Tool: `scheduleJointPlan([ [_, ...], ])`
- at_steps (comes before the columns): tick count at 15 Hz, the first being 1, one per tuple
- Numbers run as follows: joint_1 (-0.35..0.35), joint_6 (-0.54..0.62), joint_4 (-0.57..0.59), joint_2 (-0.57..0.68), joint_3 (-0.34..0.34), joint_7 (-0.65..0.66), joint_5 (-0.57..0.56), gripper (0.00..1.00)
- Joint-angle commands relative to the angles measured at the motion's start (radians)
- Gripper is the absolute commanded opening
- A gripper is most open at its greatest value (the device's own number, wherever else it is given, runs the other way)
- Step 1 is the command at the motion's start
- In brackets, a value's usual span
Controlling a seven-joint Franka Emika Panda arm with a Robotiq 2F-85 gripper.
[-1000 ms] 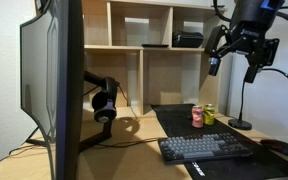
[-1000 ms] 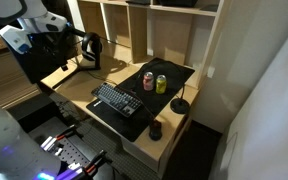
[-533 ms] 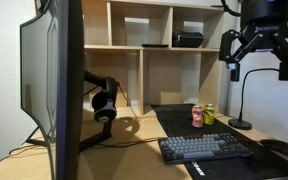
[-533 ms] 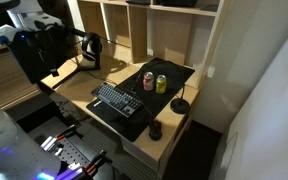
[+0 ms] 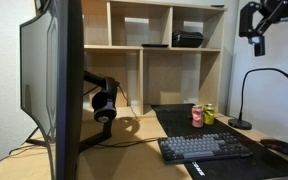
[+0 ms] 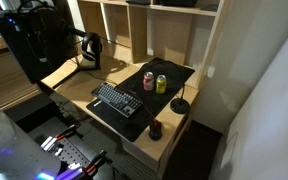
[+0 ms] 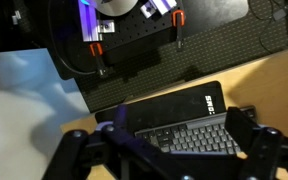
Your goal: Press the space key on the keyboard
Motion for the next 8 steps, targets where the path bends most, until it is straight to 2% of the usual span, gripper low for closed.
scheduleJointPlan([
  [1,-0.075,0.043,0.094,0.087,0.010,0.060,0.083,1.00],
  [3,-0.086,0.059,0.125,0.108,0.020,0.086,0.101,1.00],
  [4,-0.084,0.043,0.148,0.099,-0.002,0.080,0.114,1.00],
  [5,-0.072,0.046,0.097,0.059,0.011,0.067,0.094,1.00],
  [8,-0.081,0.046,0.136,0.083,0.004,0.070,0.102,1.00],
])
